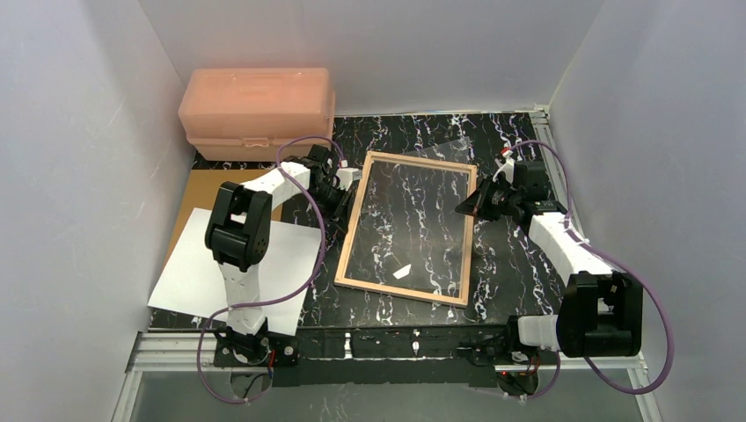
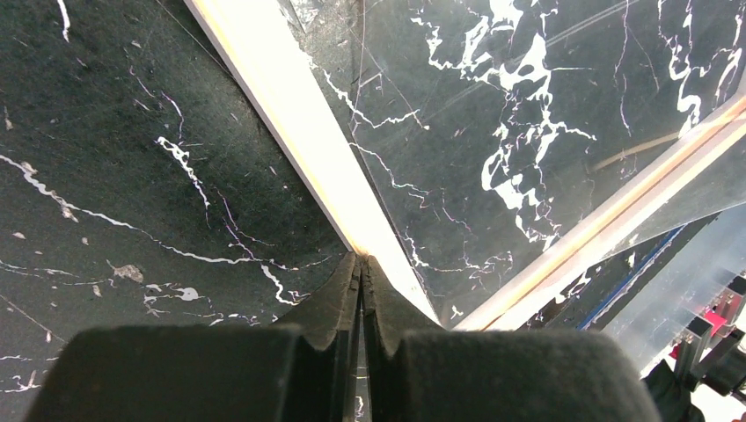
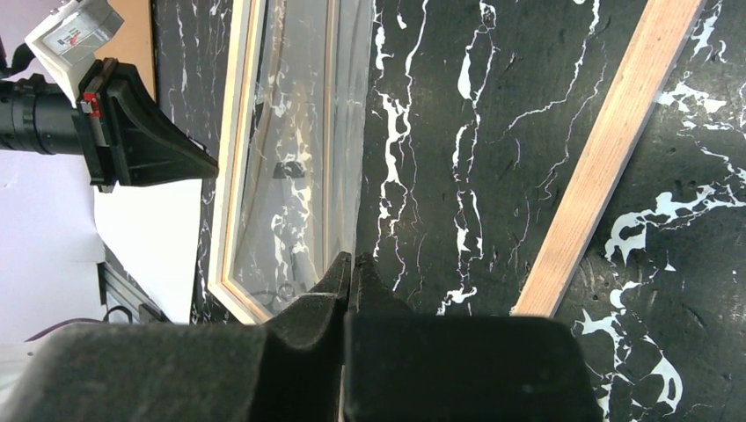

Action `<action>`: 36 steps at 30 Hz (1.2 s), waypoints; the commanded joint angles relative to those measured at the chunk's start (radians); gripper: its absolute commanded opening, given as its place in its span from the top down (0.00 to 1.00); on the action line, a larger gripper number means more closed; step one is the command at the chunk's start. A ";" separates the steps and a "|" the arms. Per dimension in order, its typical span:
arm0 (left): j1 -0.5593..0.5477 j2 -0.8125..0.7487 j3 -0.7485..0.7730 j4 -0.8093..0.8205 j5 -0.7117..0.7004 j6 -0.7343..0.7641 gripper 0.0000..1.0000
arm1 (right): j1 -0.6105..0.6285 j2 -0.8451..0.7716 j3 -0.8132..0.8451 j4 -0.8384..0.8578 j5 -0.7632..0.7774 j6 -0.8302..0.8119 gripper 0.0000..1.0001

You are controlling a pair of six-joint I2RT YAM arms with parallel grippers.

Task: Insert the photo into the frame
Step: Place the photo frame item in the photo frame.

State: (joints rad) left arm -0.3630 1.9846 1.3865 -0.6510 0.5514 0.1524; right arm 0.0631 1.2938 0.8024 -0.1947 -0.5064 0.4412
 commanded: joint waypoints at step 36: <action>0.068 -0.015 -0.033 -0.022 0.111 -0.051 1.00 | 0.036 -0.107 -0.039 0.513 -0.155 0.461 0.99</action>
State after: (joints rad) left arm -0.3363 1.9827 1.3666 -0.6388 0.6033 0.1215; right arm 0.0856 1.2423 0.7544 0.2085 -0.6613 0.8448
